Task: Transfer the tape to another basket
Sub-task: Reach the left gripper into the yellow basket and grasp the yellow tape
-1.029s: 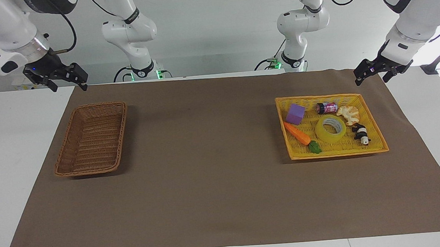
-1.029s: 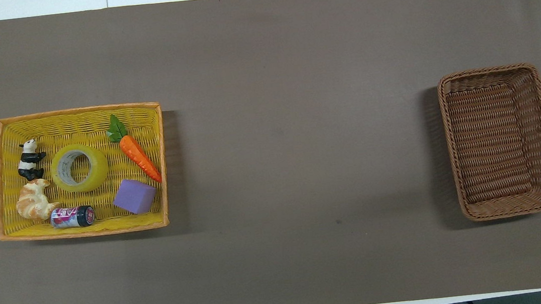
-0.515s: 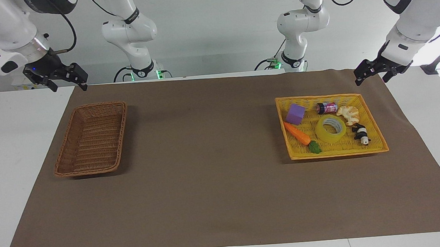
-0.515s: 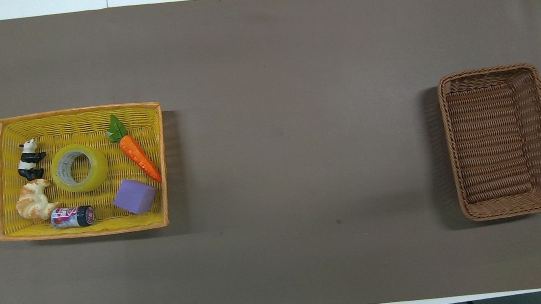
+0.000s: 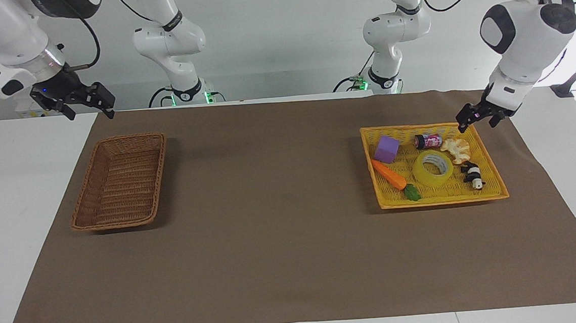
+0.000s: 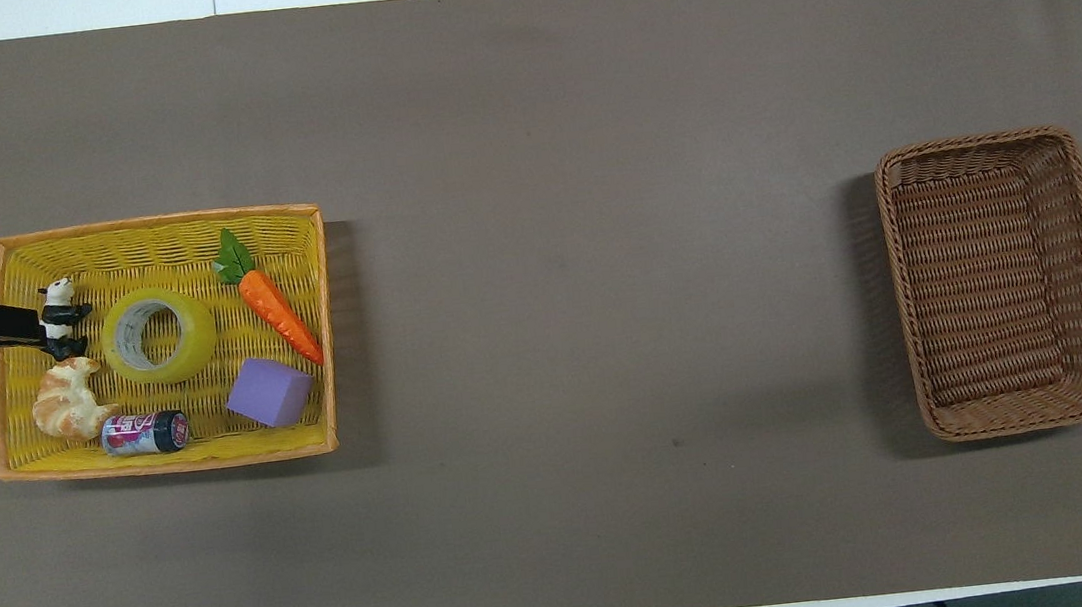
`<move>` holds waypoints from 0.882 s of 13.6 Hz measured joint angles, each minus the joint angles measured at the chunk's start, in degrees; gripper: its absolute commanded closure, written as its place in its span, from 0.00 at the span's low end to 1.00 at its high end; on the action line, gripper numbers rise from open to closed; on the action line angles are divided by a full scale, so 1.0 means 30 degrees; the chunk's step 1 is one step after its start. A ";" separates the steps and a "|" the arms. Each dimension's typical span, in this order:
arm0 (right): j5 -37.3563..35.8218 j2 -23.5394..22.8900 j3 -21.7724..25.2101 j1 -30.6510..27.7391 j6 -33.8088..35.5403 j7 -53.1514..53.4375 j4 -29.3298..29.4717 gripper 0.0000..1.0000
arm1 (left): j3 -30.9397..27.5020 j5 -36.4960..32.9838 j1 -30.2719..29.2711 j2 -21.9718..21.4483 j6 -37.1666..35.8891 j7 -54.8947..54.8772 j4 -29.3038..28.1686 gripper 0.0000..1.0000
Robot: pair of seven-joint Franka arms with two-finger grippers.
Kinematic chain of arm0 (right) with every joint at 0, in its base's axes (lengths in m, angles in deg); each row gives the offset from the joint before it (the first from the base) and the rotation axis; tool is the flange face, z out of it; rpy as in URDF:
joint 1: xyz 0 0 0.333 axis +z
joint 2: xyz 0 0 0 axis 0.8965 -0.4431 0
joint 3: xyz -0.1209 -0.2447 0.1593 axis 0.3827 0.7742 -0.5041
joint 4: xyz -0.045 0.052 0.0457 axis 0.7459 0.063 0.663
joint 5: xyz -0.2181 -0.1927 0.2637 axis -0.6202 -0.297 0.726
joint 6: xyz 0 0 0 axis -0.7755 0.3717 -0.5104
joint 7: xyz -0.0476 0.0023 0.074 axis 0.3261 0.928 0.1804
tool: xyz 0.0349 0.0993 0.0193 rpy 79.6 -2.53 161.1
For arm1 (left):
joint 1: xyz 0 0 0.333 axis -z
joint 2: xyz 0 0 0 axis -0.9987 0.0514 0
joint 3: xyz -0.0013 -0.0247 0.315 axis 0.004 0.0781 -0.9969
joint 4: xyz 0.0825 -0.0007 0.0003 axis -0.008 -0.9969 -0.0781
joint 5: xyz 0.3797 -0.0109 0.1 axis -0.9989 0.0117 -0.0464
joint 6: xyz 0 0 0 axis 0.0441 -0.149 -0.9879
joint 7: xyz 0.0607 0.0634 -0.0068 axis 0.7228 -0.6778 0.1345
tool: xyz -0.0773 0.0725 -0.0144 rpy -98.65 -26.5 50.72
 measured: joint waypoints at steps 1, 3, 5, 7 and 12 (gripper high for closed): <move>0.0000 0.0000 0.0000 0.0000 0.0000 0.0000 0.0000 0.00 | -0.0001 0.0000 -0.0034 0.0215 0.1407 0.0000 -0.1026 0.00; 0.0000 0.0000 0.0000 0.0000 0.0000 0.0000 0.0000 0.00 | 0.0013 0.0000 -0.0033 0.0809 0.3155 0.0022 -0.2274 0.00; 0.0000 0.0000 0.0000 0.0000 0.0000 0.0000 0.0000 0.00 | 0.0090 0.0000 -0.0011 0.1371 0.3752 0.0087 -0.2591 0.01; 0.0000 0.0000 0.0000 0.0000 0.0000 0.0000 0.0000 0.00 | 0.0154 0.0000 -0.0002 0.1788 0.4461 0.0434 -0.2662 0.04; 0.0000 0.0000 0.0000 0.0000 0.0000 0.0000 0.0000 0.00 | 0.0206 0.0000 0.0174 0.2371 0.5497 0.1116 -0.2713 0.05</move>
